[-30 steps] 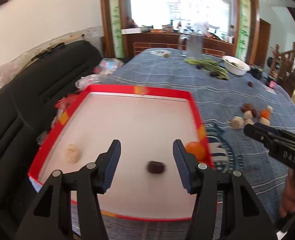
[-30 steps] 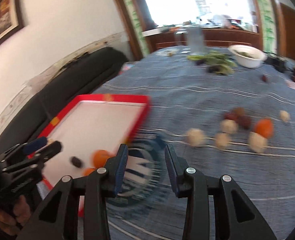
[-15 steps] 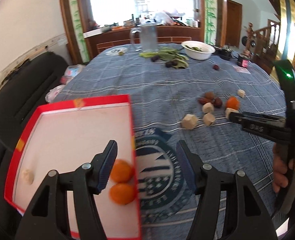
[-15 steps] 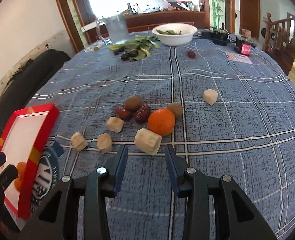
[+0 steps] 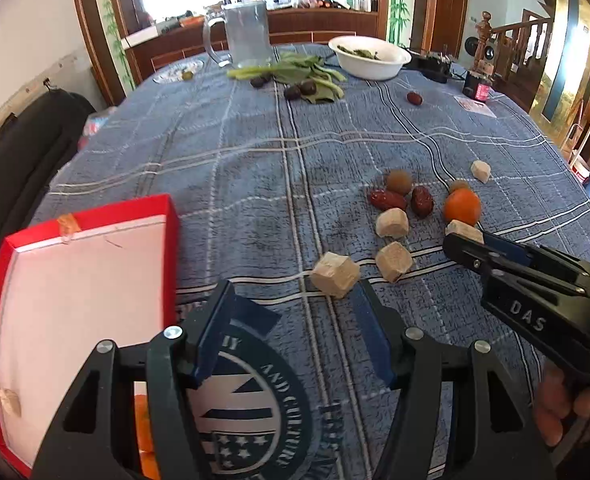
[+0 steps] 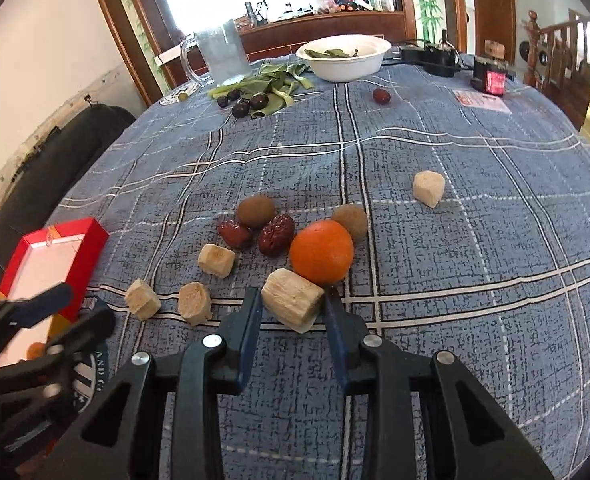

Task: Organize fruits
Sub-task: 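Grasp a beige cube with the left tool while the right grasps another cube, then carry both beige cubes into the red tray and open both tools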

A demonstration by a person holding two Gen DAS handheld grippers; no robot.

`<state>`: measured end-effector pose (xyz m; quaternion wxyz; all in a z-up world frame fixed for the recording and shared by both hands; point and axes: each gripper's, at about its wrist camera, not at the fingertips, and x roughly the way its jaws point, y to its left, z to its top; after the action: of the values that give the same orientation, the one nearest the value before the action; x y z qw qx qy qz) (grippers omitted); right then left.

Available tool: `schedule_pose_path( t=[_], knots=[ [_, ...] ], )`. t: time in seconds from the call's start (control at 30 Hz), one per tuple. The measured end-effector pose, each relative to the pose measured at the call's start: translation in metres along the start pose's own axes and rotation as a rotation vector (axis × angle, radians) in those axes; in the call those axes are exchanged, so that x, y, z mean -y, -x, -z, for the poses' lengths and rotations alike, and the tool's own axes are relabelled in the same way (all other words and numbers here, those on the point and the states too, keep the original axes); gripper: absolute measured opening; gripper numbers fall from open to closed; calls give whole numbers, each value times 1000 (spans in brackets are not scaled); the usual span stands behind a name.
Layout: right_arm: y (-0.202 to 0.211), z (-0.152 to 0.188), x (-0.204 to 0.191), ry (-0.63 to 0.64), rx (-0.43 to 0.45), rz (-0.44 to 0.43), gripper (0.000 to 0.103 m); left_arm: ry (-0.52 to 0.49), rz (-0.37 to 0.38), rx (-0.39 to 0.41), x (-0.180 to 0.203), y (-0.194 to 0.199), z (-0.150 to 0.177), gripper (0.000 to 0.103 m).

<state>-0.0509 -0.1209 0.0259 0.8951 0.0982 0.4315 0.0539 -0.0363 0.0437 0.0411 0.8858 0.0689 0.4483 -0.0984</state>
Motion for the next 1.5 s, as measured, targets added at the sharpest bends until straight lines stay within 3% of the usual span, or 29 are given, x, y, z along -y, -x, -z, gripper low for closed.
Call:
schedule_pose_path(
  t=[0.1,0.5,0.57,0.67,0.9,1.3,1.5],
  knots=[
    [2,-1,6,-33,-4,-18,31,-20,48,-10,7,-2,2,63],
    [8,-2,15,-96,-5,-69,31,10,64,-59,8,-32,-4,50],
    [8,-3,15,-96,-4,-72,31,11,59,-45,10,-32,-5,47],
    [7,-3,14,-91,-1,-74,31,30,54,-23,9,-32,-5,35],
    [6,-6,10,-73,23,-82,31,58,47,10,11,-24,-1,33],
    [18,-9,7,-42,144,-80,31,58,-108,248,7,70,13,34],
    [25,-10,8,-42,212,-57,31,76,-161,323,-7,102,22,33]
  ],
)
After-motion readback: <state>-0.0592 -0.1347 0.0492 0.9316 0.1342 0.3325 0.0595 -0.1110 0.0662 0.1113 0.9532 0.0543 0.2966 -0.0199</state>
